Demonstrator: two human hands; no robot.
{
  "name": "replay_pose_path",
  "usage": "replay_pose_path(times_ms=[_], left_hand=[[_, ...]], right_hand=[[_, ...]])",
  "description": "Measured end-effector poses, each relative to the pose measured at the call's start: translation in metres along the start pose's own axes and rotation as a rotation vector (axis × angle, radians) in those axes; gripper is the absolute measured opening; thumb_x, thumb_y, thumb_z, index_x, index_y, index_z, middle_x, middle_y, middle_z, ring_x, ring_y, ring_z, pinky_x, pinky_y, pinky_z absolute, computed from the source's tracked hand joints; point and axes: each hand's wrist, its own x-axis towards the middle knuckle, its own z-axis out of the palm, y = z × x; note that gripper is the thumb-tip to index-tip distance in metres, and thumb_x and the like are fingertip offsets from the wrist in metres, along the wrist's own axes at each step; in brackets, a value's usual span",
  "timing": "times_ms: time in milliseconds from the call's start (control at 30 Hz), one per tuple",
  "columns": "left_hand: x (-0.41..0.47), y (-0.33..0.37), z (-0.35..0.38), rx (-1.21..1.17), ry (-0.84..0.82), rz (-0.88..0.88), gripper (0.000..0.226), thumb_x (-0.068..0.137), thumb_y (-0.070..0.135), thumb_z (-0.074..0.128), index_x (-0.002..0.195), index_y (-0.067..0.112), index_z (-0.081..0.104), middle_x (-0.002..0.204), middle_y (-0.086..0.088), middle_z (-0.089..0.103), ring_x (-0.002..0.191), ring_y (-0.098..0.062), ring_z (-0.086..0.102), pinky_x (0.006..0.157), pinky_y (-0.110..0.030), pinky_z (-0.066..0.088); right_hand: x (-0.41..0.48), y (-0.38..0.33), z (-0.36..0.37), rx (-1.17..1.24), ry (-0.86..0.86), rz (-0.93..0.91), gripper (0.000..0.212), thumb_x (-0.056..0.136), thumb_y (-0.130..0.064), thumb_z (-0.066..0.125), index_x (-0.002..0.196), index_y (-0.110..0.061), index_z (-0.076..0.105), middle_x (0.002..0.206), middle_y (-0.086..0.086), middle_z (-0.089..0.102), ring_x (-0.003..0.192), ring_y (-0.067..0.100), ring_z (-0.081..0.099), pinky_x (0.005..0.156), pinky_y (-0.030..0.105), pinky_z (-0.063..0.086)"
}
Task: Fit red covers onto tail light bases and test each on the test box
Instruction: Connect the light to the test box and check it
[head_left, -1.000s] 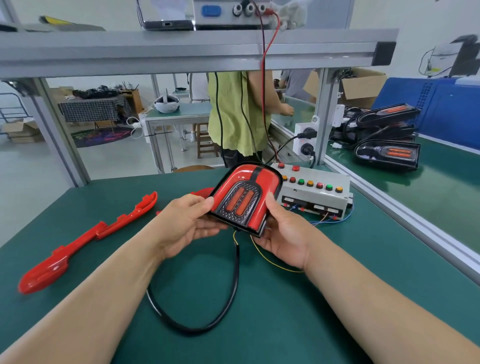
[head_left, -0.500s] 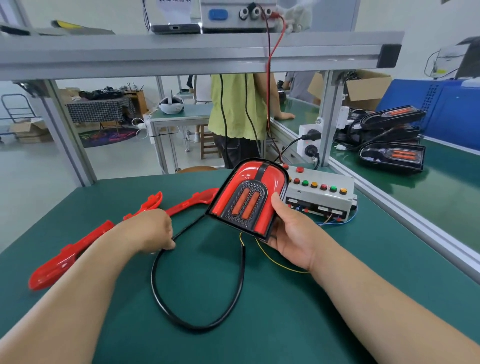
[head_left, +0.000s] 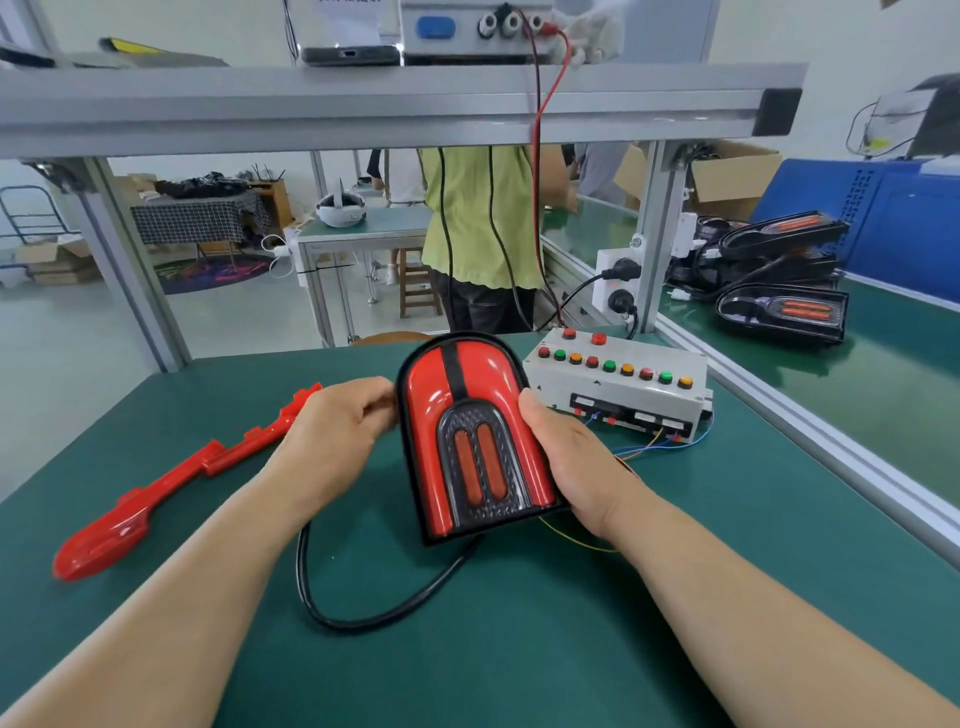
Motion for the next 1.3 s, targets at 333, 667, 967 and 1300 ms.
replay_pose_path(times_ms=[333, 667, 967, 1300], left_hand=[[0.001, 0.004, 0.003, -0.492, 0.184, 0.041, 0.032, 0.094, 0.005, 0.063, 0.086, 0.034, 0.075, 0.086, 0.006, 0.076, 0.08, -0.008, 0.068, 0.08, -0.028, 0.053], [0.007, 0.002, 0.001, -0.719, 0.158, -0.141, 0.013, 0.093, 0.011, 0.065, 0.101, 0.02, 0.071, 0.081, 0.002, 0.074, 0.068, -0.009, 0.063, 0.064, -0.019, 0.051], [0.002, -0.002, -0.006, -0.739, -0.272, -0.281, 0.066, 0.057, 0.019, 0.085, 0.12, 0.022, 0.065, 0.089, -0.008, 0.07, 0.072, -0.01, 0.063, 0.08, -0.032, 0.058], [0.006, -0.006, 0.028, -0.241, 0.101, -0.225, 0.013, 0.095, 0.018, 0.062, 0.092, 0.029, 0.056, 0.063, 0.0, 0.056, 0.042, -0.003, 0.051, 0.042, -0.016, 0.04]], right_hand=[[-0.009, -0.007, 0.003, -0.165, -0.062, -0.091, 0.061, 0.1, -0.061, 0.023, 0.144, -0.026, 0.048, 0.145, -0.019, 0.046, 0.136, -0.001, 0.038, 0.116, 0.02, 0.02], [-0.006, -0.007, 0.014, 0.072, -0.069, -0.112, 0.053, 0.103, -0.052, 0.035, 0.124, -0.013, 0.064, 0.119, 0.01, 0.068, 0.118, 0.018, 0.061, 0.108, 0.033, 0.044], [0.011, -0.01, -0.014, 0.858, 0.186, 0.028, 0.057, 0.102, -0.053, 0.031, 0.13, -0.012, 0.059, 0.12, 0.01, 0.071, 0.105, 0.028, 0.069, 0.054, 0.03, 0.057], [0.017, -0.001, -0.03, 1.14, 0.065, -0.045, 0.06, 0.103, -0.051, 0.028, 0.109, -0.011, 0.073, 0.117, 0.015, 0.071, 0.105, 0.037, 0.069, 0.098, 0.059, 0.046]])
